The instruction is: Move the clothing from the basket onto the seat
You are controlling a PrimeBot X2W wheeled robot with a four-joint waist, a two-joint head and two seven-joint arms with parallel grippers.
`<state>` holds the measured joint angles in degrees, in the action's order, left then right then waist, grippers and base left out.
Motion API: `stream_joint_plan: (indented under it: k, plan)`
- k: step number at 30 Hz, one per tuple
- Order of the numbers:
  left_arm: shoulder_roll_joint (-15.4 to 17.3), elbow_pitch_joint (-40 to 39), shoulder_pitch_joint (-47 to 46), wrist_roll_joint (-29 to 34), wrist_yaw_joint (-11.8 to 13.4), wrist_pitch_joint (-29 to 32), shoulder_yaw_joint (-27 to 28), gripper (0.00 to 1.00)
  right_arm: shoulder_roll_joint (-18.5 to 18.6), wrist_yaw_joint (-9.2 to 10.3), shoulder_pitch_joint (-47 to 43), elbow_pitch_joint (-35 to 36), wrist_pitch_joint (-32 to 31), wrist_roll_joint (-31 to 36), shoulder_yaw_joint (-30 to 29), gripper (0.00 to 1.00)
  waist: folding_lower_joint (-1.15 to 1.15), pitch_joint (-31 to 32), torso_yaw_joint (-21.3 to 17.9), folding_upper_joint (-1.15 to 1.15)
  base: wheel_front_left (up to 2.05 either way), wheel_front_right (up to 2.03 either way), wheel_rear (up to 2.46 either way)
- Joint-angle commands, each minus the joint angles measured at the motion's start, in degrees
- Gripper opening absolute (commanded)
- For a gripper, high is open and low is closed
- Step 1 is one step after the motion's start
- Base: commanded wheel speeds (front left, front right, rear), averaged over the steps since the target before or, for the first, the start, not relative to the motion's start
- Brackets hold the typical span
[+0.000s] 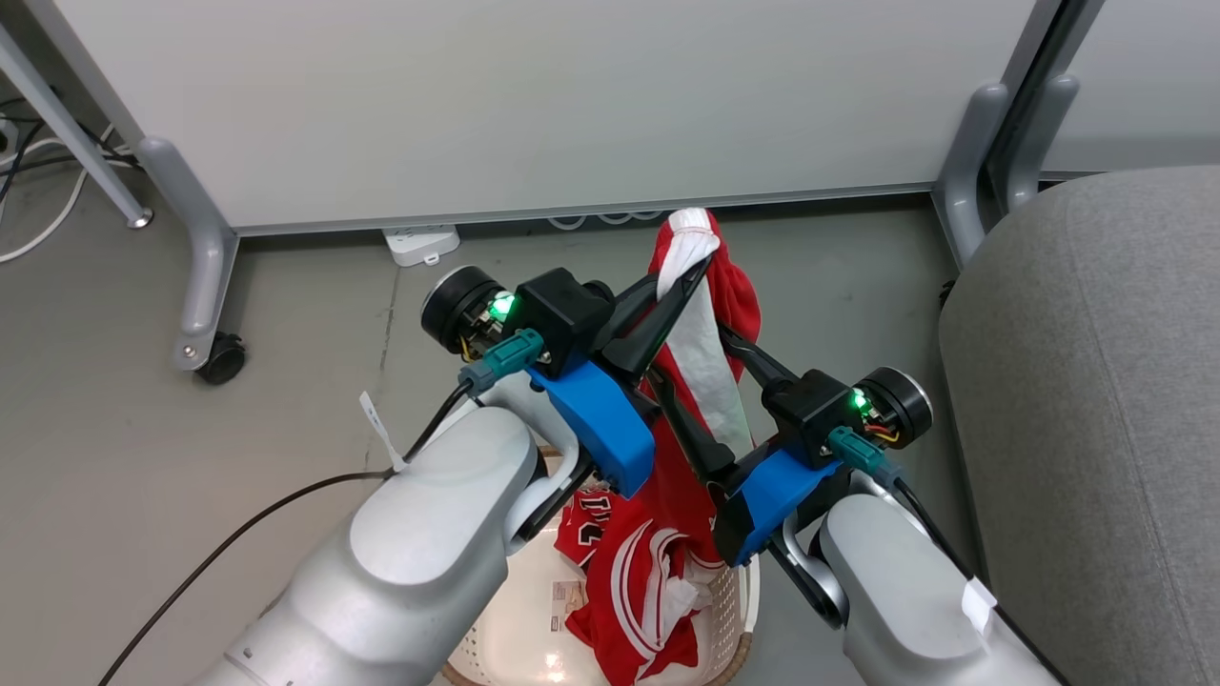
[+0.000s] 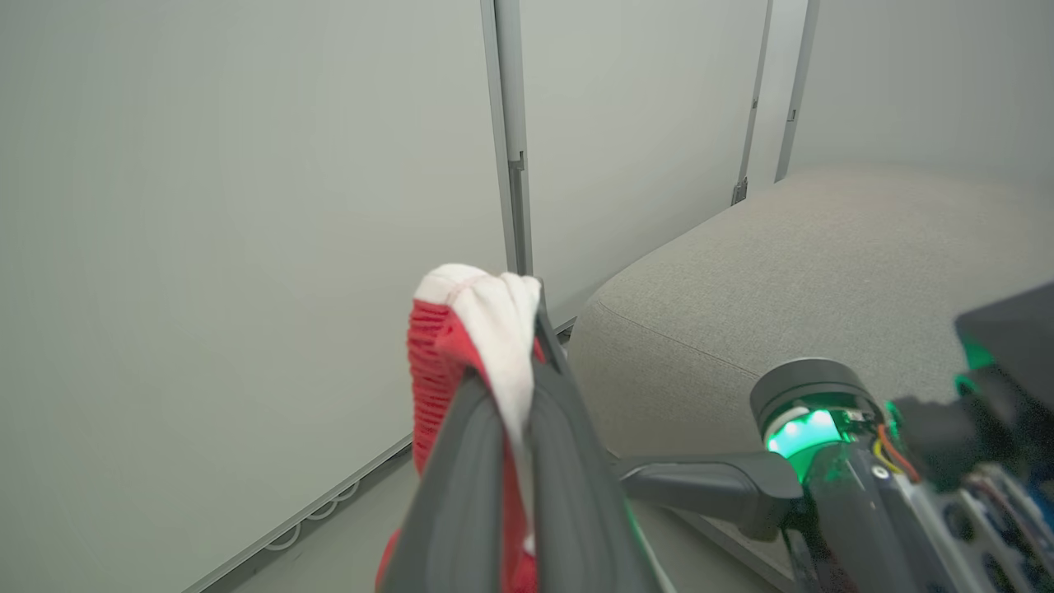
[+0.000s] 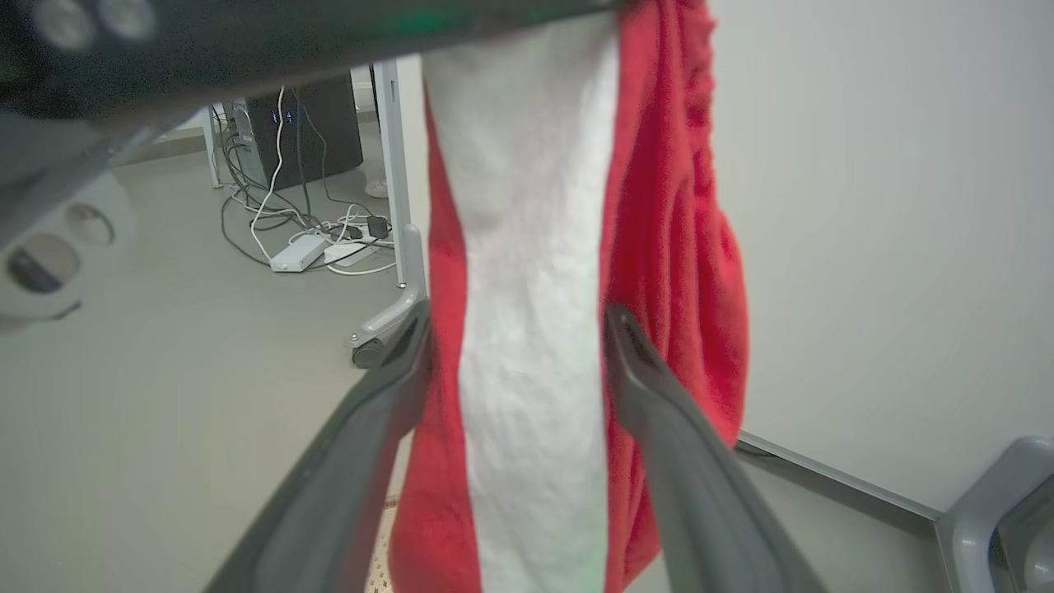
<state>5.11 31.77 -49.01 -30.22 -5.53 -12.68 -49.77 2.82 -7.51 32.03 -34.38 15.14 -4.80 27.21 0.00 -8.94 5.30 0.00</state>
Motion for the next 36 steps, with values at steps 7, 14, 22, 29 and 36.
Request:
stream_joint_plan:
  k: [7, 14, 22, 29, 36]
  plan:
    - [-0.33, -1.15, -0.97, -0.38, -0.05, -0.55, -0.61, 0.0, 0.11, 0.04, 3.68, -6.92, 0.03, -2.42, 1.54, 1.0, 0.0, -0.65, 1.01, 0.0, 0.0, 0.0, 0.0]
    - [-0.4, -1.02, -0.92, -0.6, 0.1, -0.7, -0.85, 0.0, 0.1, 0.04, 5.88, -9.47, 0.03, -5.08, 3.65, 0.0, 0.0, -0.7, 0.99, 0.0, 0.0, 0.0, 0.0]
    - [-0.24, -0.27, -0.99, -0.99, 0.14, -1.12, -0.88, 0.0, 0.1, 0.04, 6.25, -10.11, 0.03, -5.53, 4.11, 0.0, 0.0, -0.48, 0.75, 0.0, 0.0, 0.0, 0.0]
    - [-0.22, 0.08, -1.26, -1.18, 0.2, -1.23, -1.06, 0.0, 0.1, 0.04, 6.33, -10.01, 0.03, -5.61, 4.27, 0.0, 0.0, -0.42, 0.56, 0.0, 0.0, 0.0, 0.0]
    - [-0.17, 0.37, -1.51, -1.31, 0.14, -1.45, -1.3, 0.0, 0.1, 0.04, 6.35, -9.91, 0.03, -5.68, 4.32, 0.0, 0.0, -0.66, 0.51, 0.0, 0.0, 0.0, 0.0]
